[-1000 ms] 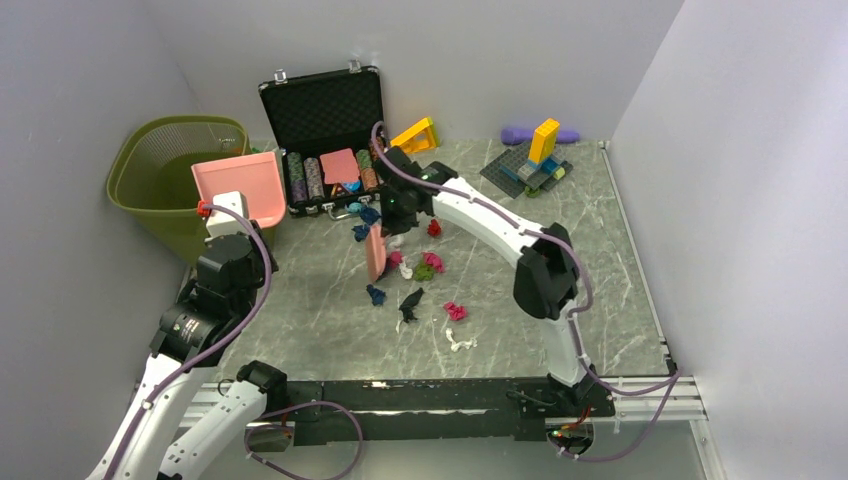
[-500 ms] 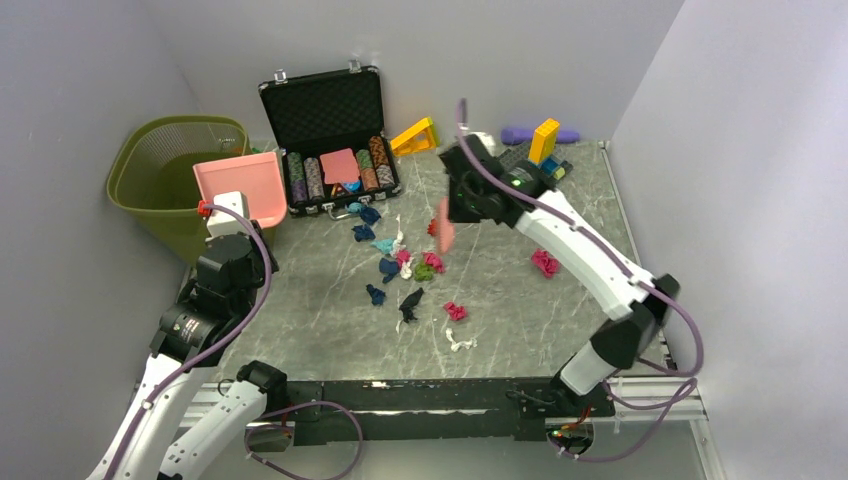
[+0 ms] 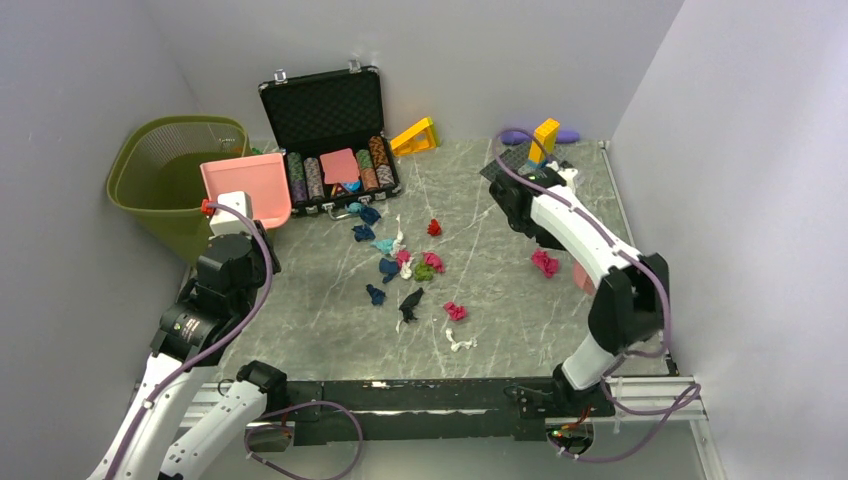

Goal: Sweep away the paper scraps from the table

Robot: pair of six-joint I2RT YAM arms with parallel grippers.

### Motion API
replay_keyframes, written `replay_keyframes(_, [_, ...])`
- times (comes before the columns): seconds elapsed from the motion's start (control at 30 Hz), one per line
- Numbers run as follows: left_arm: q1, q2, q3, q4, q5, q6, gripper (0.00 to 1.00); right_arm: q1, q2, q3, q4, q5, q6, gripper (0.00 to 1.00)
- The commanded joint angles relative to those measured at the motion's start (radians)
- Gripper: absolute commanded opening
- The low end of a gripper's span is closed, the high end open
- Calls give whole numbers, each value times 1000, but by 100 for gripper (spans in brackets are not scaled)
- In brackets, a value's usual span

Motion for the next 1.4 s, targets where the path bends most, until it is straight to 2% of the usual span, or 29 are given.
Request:
replay_keyframes(0.0, [6, 8, 6, 50, 22, 13, 0, -11, 131, 6, -52, 94, 31, 0])
replay_keyframes(0.07, [7, 11, 8, 50, 21, 13, 0, 2, 218, 32, -11, 44, -23, 0])
replay_keyframes(0.17, [11, 15, 9, 48, 21, 13, 0, 75, 298, 71, 136, -64, -184, 0])
replay_keyframes(0.3, [14, 16, 6, 49, 22, 14, 0, 192, 325, 187, 315, -391, -385, 0])
replay_keyframes(0.33, [14, 17, 6, 49, 19, 14, 0, 257, 332, 298, 327, -506, -409, 0])
replay_keyframes(0.4, [15, 19, 6, 49, 19, 14, 0, 306, 335, 399, 326, -618, -423, 0])
replay_keyframes(0.53, [17, 27, 10, 50, 27, 17, 0, 328, 293, 513, 336, -800, -427, 0])
replay_keyframes(0.67, [18, 25, 9, 51, 32, 17, 0, 295, 226, 549, 281, -775, -411, 0])
replay_keyframes(0.87, [22, 26, 10, 50, 38, 17, 0, 279, 155, 514, 101, -520, -327, 0])
replay_keyframes(1.1, [24, 24, 9, 52, 47, 17, 0, 306, 37, 240, -51, -415, -188, 0])
replay_keyframes(1.23, [27, 29, 12, 50, 55, 17, 0, 344, -54, 47, -51, -457, -125, 0])
replay_keyframes(1.37, [29, 27, 10, 49, 57, 17, 0, 392, -155, -79, -44, -528, -31, 0])
